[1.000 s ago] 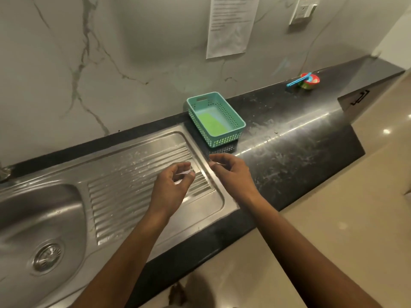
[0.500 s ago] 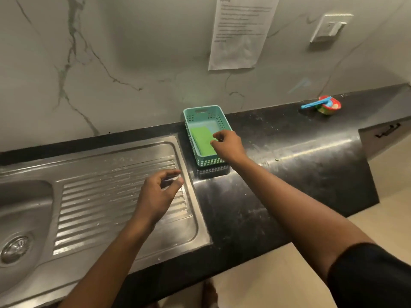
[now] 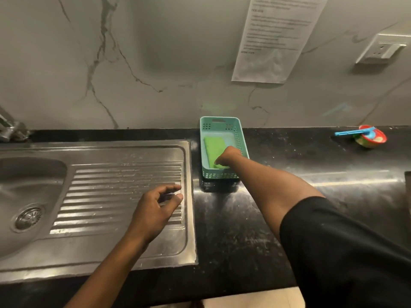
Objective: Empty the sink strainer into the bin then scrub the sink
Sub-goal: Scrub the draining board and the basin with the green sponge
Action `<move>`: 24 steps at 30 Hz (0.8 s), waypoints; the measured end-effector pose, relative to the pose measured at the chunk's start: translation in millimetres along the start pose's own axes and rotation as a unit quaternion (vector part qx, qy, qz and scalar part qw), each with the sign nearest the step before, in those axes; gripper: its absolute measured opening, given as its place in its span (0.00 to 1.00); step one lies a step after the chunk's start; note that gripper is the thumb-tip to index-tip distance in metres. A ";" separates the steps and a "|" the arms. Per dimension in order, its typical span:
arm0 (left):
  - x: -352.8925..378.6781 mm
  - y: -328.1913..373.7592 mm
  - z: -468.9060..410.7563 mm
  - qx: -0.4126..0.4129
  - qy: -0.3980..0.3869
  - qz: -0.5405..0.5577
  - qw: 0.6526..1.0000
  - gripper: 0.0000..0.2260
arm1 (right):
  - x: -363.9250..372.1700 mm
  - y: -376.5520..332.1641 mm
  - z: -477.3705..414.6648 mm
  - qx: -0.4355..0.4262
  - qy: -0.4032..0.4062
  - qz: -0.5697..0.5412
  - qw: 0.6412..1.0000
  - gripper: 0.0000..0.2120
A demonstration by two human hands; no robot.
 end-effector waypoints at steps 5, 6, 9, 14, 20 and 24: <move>-5.6 -14.7 2.4 -0.023 0.018 0.002 1.000 0.09 | 5.6 3.5 -12.8 0.035 0.042 -0.036 0.998 0.32; -7.4 -17.7 2.5 -0.026 0.018 0.003 0.999 0.09 | 6.7 2.6 -13.7 0.037 0.043 -0.041 0.998 0.34; -12.4 -24.0 3.1 -0.031 0.021 0.000 0.999 0.08 | 4.6 -3.6 -15.4 0.023 0.028 -0.043 0.998 0.27; -20.5 -31.2 5.0 -0.044 0.035 0.009 0.998 0.07 | -0.3 -16.8 -15.6 0.056 -0.007 -0.278 0.959 0.12; -31.3 -33.7 5.6 -0.059 0.043 0.037 0.997 0.07 | -21.2 -32.2 -2.0 0.055 -0.016 -0.593 0.803 0.19; -36.7 -37.4 7.2 -0.057 0.050 0.040 0.996 0.07 | -24.7 -42.5 6.3 -0.032 -0.053 -0.576 0.815 0.13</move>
Point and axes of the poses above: each hand's wrist, its own z-axis away from the middle knuckle, its own x-axis out of the palm, y = z × x, the point moved 1 cm from there along -z, towards the middle knuckle, and after that the axes turned 14 degrees about -z, right-handed, at the moved point
